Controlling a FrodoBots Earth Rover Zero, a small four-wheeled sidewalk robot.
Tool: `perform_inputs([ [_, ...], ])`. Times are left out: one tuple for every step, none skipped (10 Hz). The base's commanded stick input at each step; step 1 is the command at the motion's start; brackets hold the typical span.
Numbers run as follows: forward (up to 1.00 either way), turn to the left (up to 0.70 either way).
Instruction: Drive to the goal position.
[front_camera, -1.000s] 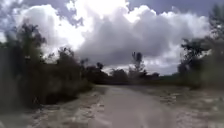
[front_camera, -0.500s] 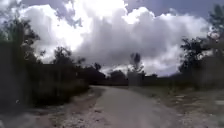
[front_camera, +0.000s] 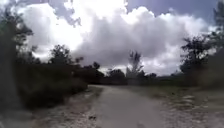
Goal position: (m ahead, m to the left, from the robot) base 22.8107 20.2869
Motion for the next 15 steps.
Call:
perform_inputs([
  [0.70,0.00],
  [0.70,0.00],
  [0.70,0.00],
  [0.70,0.00],
  [0.70,0.00],
  [0.70,0.00],
  [0.70,0.00],
  [0.70,0.00],
  [0.70,0.00],
  [0.70,0.00],
  [0.70,0.00],
  [0.70,0.00],
  [0.70,0.00],
  [0.70,0.00],
  [0.70,0.00],
])
